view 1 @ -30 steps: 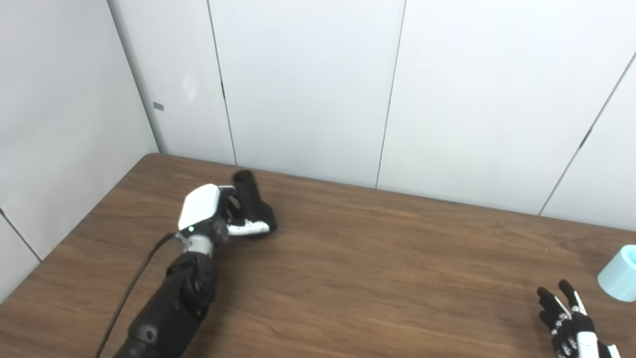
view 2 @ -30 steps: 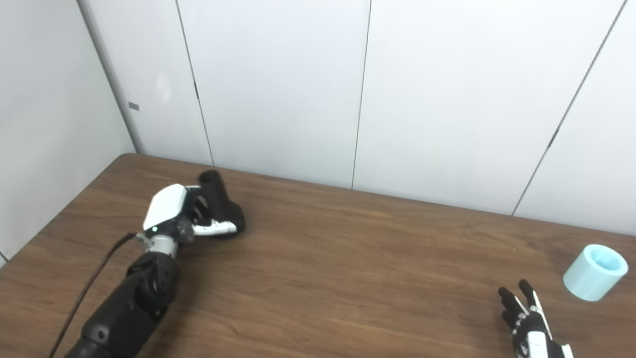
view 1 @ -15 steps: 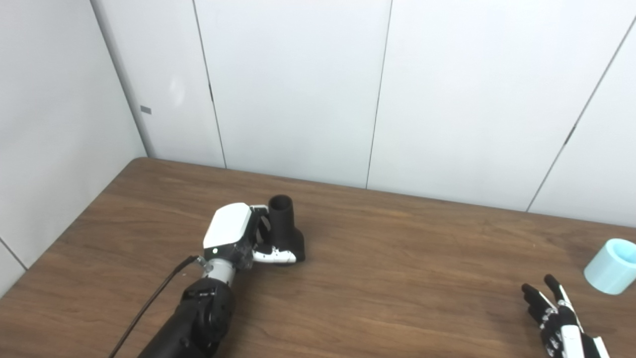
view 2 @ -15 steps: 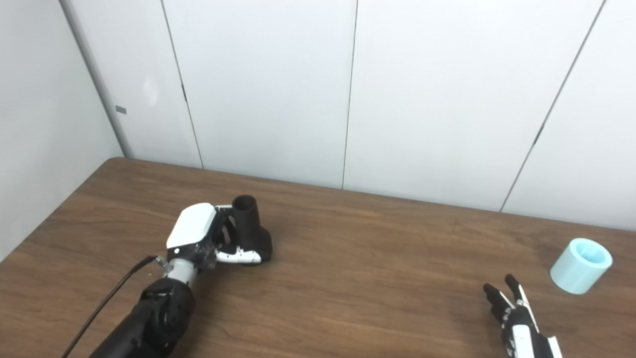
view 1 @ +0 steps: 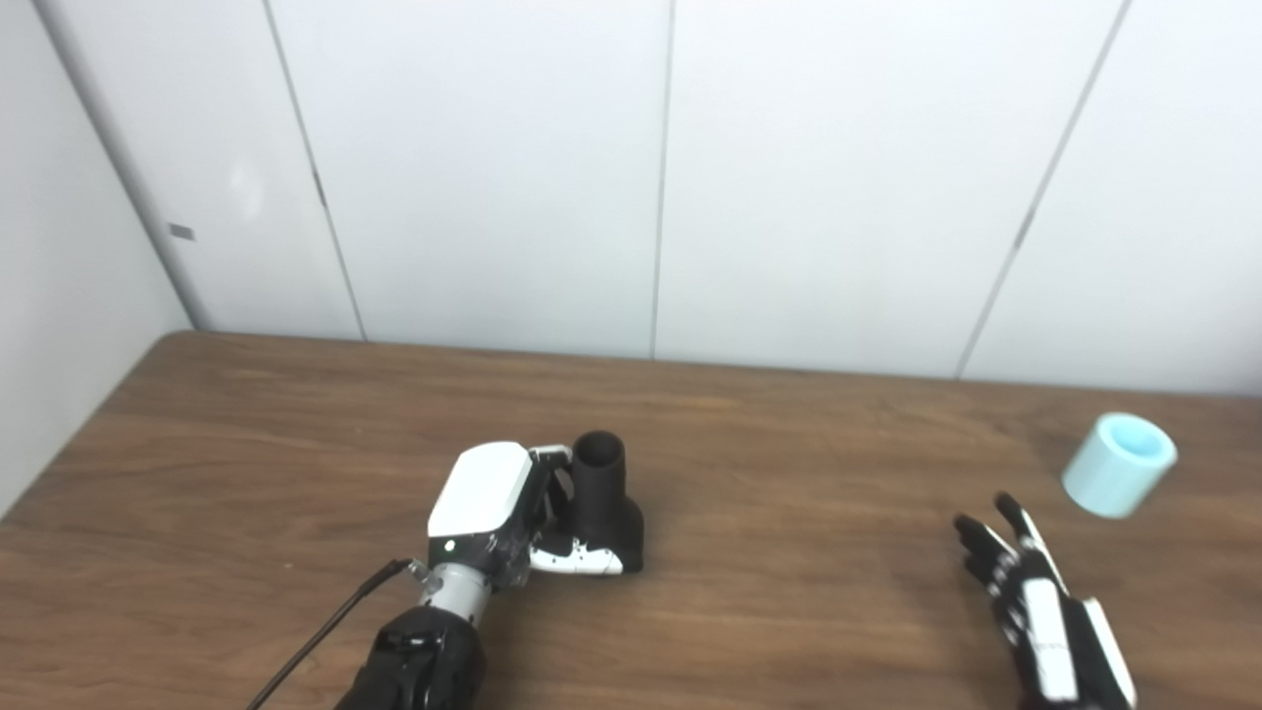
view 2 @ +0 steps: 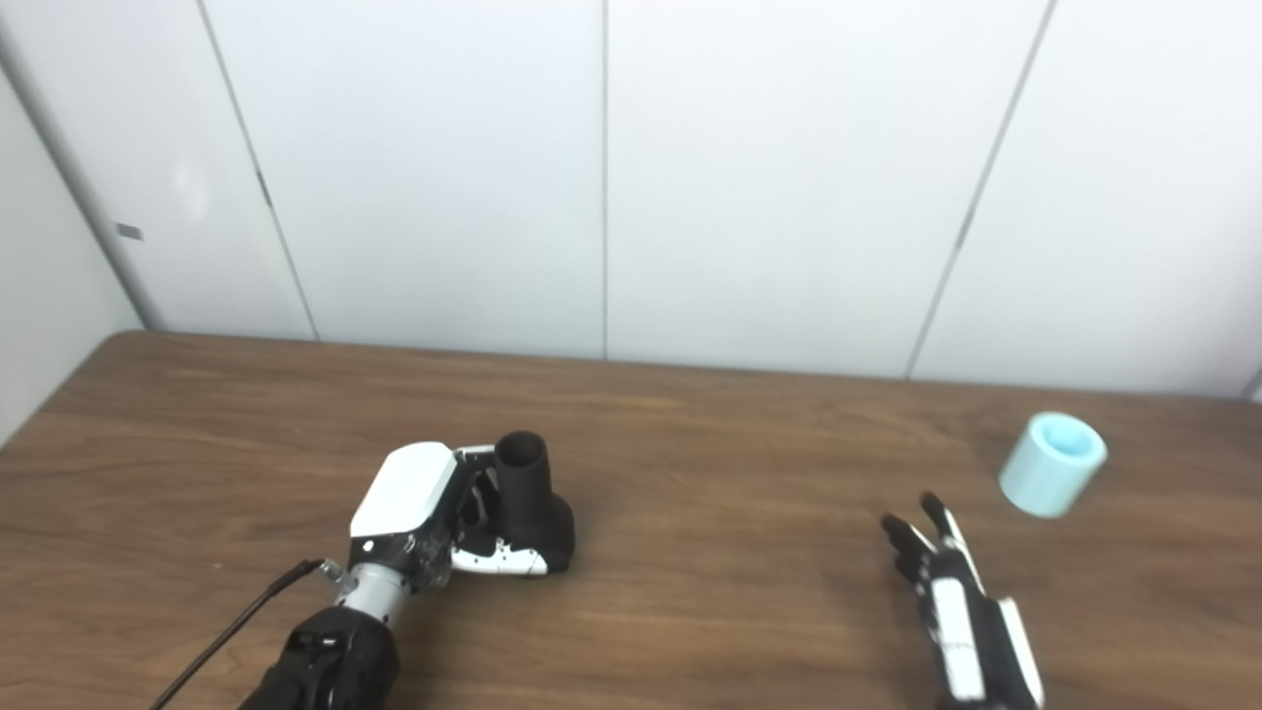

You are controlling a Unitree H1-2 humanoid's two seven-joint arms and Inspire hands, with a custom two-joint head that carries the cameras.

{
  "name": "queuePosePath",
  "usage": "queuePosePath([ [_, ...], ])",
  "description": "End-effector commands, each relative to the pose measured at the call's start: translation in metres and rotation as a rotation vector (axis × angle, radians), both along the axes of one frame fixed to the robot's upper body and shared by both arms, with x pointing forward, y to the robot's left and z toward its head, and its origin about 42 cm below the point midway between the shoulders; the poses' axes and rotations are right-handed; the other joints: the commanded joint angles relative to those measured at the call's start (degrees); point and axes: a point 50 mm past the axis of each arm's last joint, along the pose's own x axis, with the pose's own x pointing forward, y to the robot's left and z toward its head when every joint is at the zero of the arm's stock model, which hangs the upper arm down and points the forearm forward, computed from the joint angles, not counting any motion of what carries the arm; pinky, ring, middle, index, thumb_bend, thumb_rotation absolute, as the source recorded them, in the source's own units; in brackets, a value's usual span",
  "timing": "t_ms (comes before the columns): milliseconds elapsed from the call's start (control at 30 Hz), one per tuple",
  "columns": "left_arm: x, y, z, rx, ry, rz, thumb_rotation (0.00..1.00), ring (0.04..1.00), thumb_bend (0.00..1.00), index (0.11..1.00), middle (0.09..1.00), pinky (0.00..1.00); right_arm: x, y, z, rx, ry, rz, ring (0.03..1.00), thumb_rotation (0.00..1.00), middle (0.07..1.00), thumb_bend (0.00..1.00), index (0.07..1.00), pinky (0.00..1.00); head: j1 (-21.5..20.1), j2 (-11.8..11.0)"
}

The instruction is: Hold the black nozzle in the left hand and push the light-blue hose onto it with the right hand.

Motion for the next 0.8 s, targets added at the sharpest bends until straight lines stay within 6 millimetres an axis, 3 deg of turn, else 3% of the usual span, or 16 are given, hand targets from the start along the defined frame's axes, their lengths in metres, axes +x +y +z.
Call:
queuePosePath([
  [0,-0.006,-0.014,0.003,0.006,0.004,-0.050,0.00,0.352,0.52,0.515,0.400,0.26,-0.011,0.020,-0.020,0.041,0.117,0.048,0.898,0.94,0.854,0.57,0.935,0.88,-0.50,0.29],
  [300,-0.023,-0.042,0.003,0.017,0.026,-0.145,0.00,0.332,0.52,0.509,0.395,0.26,-0.005,0.031,-0.018,0.036,0.108,0.060,0.900,0.97,0.857,0.55,0.943,0.88,-3.51,1.66],
  [367,-0.026,-0.046,0.004,0.015,0.017,-0.171,0.00,0.328,0.52,0.492,0.455,0.26,-0.004,0.033,-0.018,0.033,0.103,0.056,0.888,0.98,0.847,0.55,0.939,0.87,-3.96,1.81],
  [500,-0.030,-0.056,0.001,0.011,0.026,-0.196,0.00,0.326,0.53,0.486,0.474,0.27,-0.002,0.038,-0.015,0.039,0.103,0.052,0.898,0.98,0.840,0.54,0.939,0.89,-4.99,2.25],
  [767,-0.035,-0.065,-0.003,0.004,0.035,-0.216,0.00,0.298,0.53,0.486,0.473,0.23,-0.003,0.043,-0.012,0.037,0.101,0.050,0.911,1.00,0.849,0.49,0.947,0.91,-6.44,2.81],
])
